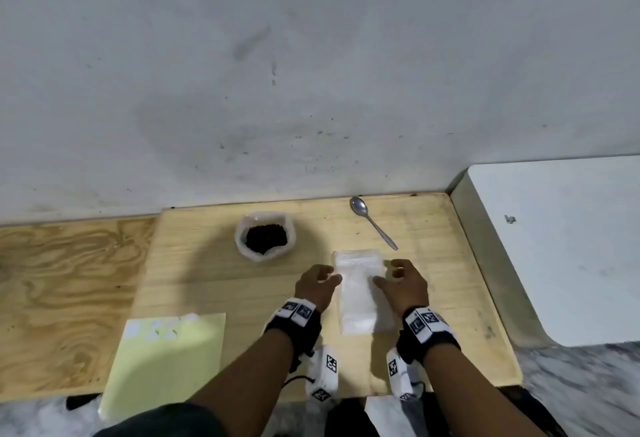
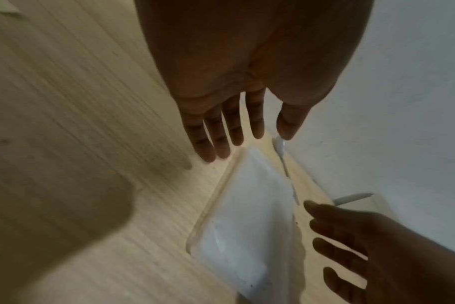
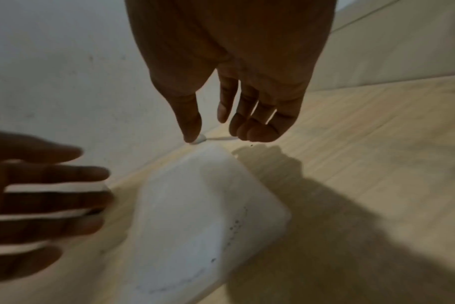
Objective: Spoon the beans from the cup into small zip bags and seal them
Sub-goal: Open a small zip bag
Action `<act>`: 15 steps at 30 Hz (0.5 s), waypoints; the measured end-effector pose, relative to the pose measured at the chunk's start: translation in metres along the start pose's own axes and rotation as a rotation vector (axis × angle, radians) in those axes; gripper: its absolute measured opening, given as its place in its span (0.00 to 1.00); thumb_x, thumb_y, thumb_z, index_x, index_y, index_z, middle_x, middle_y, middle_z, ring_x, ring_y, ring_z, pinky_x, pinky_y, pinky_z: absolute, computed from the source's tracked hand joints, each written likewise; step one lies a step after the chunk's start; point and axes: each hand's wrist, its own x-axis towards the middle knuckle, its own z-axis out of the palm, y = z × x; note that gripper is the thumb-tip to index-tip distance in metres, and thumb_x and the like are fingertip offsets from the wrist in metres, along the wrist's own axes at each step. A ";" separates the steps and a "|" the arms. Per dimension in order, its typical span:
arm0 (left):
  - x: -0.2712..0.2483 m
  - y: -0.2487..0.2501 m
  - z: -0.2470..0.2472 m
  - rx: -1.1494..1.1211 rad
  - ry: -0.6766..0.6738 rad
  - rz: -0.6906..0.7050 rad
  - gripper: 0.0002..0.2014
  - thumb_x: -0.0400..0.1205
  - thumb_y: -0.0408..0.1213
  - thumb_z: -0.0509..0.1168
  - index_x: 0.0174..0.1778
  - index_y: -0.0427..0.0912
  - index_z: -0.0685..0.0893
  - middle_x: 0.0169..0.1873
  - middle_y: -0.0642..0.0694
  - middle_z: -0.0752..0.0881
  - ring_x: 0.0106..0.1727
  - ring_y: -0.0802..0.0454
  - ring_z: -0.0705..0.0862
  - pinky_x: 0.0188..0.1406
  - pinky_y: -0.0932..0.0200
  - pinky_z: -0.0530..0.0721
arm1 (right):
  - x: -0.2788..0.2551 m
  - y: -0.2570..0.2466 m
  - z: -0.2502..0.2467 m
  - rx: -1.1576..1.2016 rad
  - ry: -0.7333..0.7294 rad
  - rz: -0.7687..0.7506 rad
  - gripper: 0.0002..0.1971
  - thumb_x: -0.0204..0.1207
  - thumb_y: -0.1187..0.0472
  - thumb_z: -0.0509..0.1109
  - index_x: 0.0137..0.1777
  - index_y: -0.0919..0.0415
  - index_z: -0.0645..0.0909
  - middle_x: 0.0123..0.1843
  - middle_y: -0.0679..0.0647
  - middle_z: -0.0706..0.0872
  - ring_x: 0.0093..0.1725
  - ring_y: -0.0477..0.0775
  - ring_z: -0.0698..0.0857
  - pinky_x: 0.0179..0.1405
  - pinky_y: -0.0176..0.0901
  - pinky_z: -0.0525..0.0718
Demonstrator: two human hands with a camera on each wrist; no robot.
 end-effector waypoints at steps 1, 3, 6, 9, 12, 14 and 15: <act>0.004 0.003 0.006 0.032 -0.004 -0.015 0.15 0.76 0.44 0.73 0.58 0.47 0.85 0.55 0.46 0.85 0.57 0.43 0.85 0.56 0.49 0.85 | 0.005 -0.001 0.001 -0.025 -0.016 0.004 0.24 0.67 0.53 0.83 0.61 0.48 0.78 0.53 0.49 0.82 0.54 0.54 0.83 0.58 0.46 0.83; 0.010 0.009 0.017 0.076 -0.026 -0.057 0.18 0.77 0.45 0.72 0.63 0.47 0.83 0.59 0.46 0.83 0.60 0.43 0.84 0.58 0.47 0.85 | 0.015 0.000 0.004 -0.069 -0.046 0.028 0.25 0.65 0.53 0.83 0.60 0.47 0.77 0.51 0.49 0.84 0.52 0.53 0.83 0.55 0.43 0.81; 0.013 0.010 0.026 0.076 -0.049 -0.104 0.19 0.77 0.44 0.71 0.64 0.47 0.83 0.62 0.47 0.85 0.61 0.45 0.84 0.58 0.48 0.85 | 0.023 0.006 0.007 0.019 -0.013 0.043 0.22 0.64 0.63 0.83 0.56 0.50 0.81 0.43 0.52 0.87 0.44 0.52 0.85 0.54 0.43 0.83; 0.018 0.007 0.029 0.062 -0.045 -0.117 0.19 0.76 0.43 0.72 0.63 0.45 0.85 0.60 0.46 0.87 0.61 0.44 0.85 0.58 0.48 0.85 | 0.030 0.012 0.002 0.122 0.007 0.058 0.16 0.65 0.71 0.81 0.49 0.52 0.85 0.37 0.52 0.87 0.40 0.52 0.85 0.53 0.41 0.83; 0.023 0.004 0.028 0.035 -0.061 -0.106 0.16 0.76 0.41 0.72 0.60 0.46 0.86 0.58 0.44 0.88 0.59 0.42 0.86 0.54 0.49 0.85 | 0.033 0.015 -0.003 0.108 -0.042 0.031 0.12 0.69 0.69 0.79 0.35 0.52 0.82 0.35 0.50 0.84 0.40 0.53 0.83 0.47 0.39 0.79; 0.026 0.001 0.026 0.017 -0.090 -0.095 0.13 0.76 0.40 0.72 0.57 0.47 0.86 0.57 0.43 0.88 0.59 0.40 0.86 0.50 0.52 0.83 | 0.032 0.016 -0.007 0.031 -0.050 0.015 0.11 0.72 0.66 0.76 0.33 0.52 0.80 0.35 0.50 0.84 0.41 0.54 0.83 0.45 0.39 0.77; 0.027 0.001 0.024 0.014 -0.113 -0.086 0.13 0.76 0.40 0.72 0.57 0.48 0.86 0.57 0.43 0.88 0.59 0.41 0.86 0.50 0.53 0.83 | 0.030 0.017 -0.009 -0.023 -0.047 0.004 0.09 0.74 0.64 0.74 0.34 0.53 0.80 0.36 0.51 0.85 0.42 0.55 0.84 0.45 0.39 0.77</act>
